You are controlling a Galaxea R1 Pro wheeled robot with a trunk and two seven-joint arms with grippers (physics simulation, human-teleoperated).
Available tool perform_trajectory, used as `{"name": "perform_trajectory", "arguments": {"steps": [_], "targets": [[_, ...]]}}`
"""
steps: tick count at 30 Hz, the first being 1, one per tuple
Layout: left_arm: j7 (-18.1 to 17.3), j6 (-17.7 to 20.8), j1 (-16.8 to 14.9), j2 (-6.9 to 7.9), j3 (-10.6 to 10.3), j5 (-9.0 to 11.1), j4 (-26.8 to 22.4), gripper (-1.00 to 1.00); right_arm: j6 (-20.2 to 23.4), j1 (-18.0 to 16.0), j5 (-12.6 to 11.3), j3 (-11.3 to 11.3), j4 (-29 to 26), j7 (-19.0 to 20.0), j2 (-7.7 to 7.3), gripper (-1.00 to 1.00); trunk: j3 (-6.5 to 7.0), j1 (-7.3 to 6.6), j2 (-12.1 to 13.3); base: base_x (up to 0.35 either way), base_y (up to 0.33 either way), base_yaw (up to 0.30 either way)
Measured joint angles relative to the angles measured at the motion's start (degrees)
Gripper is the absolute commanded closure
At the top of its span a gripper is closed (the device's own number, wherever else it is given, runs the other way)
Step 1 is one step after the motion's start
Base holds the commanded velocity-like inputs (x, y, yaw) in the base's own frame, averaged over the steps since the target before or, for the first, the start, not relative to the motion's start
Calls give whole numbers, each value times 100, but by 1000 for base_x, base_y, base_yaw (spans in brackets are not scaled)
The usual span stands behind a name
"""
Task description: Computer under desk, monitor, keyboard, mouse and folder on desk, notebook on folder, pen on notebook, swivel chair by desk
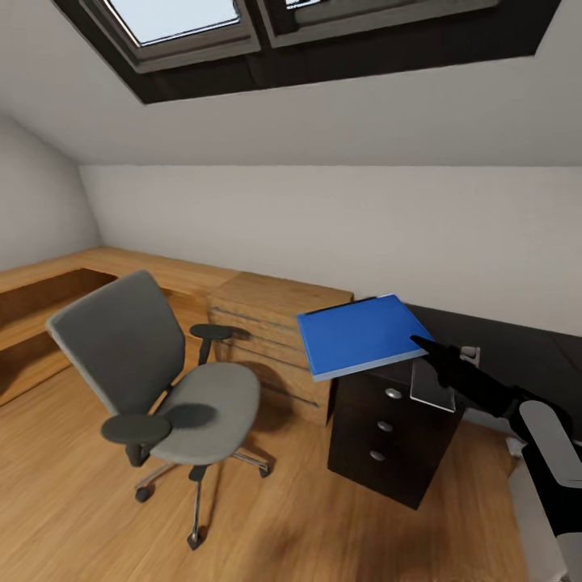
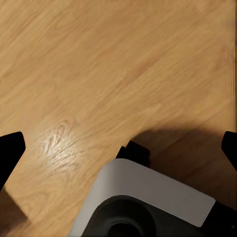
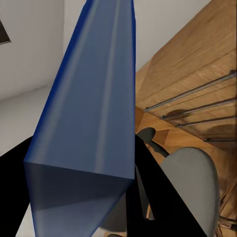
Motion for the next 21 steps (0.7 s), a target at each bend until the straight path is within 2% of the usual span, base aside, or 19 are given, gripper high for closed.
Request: {"name": "perform_trajectory", "arguments": {"steps": [17,21], "targets": [[-2,-82,1,-13,5,5,29,-100,-1,3,-13,1,12,-9,-12,100,308,-373,682,0,0,-14],[-3,-89,0,-13,1,5,30,-100,-8,4,-6,0,92,-8,9,100,380,-461,843,0,0,-130]]}}
